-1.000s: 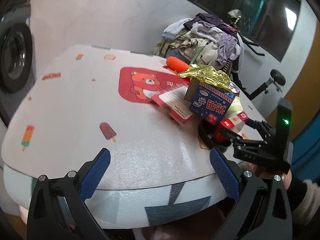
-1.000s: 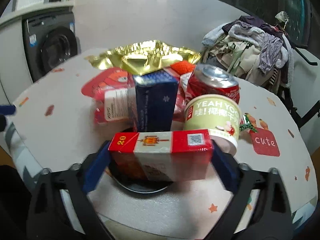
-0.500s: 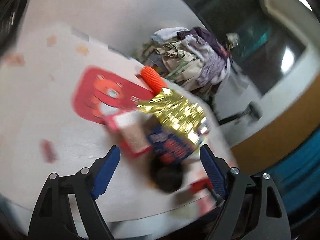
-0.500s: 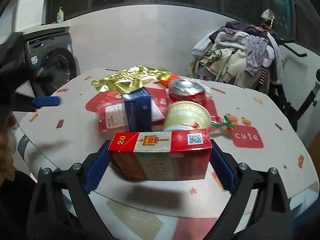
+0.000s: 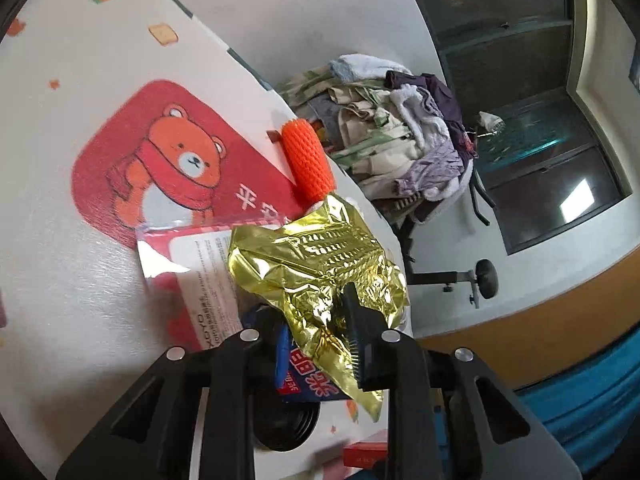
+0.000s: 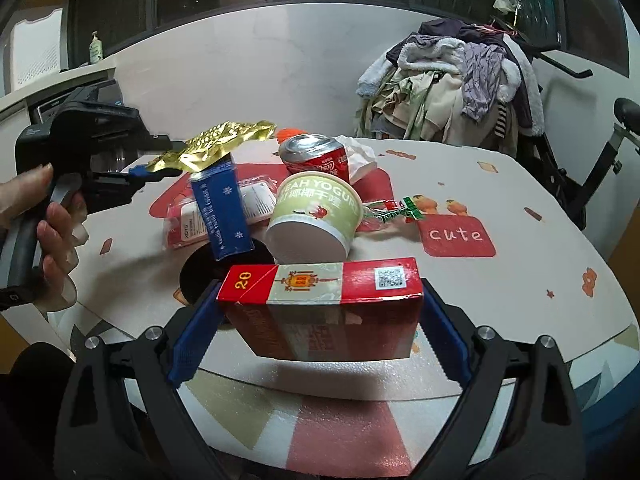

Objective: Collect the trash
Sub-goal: 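Grasp the gold foil wrapper with the left gripper and lift it, then drop the gold foil wrapper into the bin with the left gripper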

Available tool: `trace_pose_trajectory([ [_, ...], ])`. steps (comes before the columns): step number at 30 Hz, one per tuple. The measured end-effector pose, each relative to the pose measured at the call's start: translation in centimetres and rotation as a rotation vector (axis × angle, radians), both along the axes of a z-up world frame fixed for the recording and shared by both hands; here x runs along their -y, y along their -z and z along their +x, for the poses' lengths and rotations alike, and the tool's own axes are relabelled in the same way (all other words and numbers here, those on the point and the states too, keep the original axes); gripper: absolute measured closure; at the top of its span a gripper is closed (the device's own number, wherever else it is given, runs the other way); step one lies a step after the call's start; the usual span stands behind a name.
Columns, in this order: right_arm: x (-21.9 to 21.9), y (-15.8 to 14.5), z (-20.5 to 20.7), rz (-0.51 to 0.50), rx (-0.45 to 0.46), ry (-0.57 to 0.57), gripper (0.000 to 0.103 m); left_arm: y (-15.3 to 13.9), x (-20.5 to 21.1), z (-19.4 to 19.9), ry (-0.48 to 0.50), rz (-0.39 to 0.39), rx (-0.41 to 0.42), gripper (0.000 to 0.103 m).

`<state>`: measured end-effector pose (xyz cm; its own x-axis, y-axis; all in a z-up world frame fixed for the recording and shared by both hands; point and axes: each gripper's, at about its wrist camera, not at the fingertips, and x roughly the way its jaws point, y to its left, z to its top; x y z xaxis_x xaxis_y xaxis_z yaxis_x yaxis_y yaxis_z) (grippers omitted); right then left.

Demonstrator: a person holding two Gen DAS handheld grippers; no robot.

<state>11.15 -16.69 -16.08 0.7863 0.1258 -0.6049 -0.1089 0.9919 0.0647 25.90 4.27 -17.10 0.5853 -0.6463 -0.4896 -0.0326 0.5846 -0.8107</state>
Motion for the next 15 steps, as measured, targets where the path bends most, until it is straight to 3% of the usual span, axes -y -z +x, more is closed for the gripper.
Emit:
trace_pose_trajectory([
  [2, 0.1, -0.4, -0.1, 0.002, 0.007, 0.0, 0.012, -1.3, -0.2, -0.5, 0.003, 0.021, 0.028, 0.087],
  [8, 0.5, -1.6, -0.8, 0.01, 0.03, 0.007, 0.012, -7.7, 0.6, -2.6, 0.097, 0.144, 0.221, 0.087],
  [10, 0.5, -2.0, -1.2, 0.019, 0.033, 0.012, 0.012, -9.0, 0.9, -3.3, 0.114, 0.17, 0.253, 0.087],
  [15, 0.5, -3.4, -2.9, 0.018, 0.055, 0.011, 0.012, -11.4, 2.1, -6.8, 0.202, 0.315, 0.345, 0.087],
])
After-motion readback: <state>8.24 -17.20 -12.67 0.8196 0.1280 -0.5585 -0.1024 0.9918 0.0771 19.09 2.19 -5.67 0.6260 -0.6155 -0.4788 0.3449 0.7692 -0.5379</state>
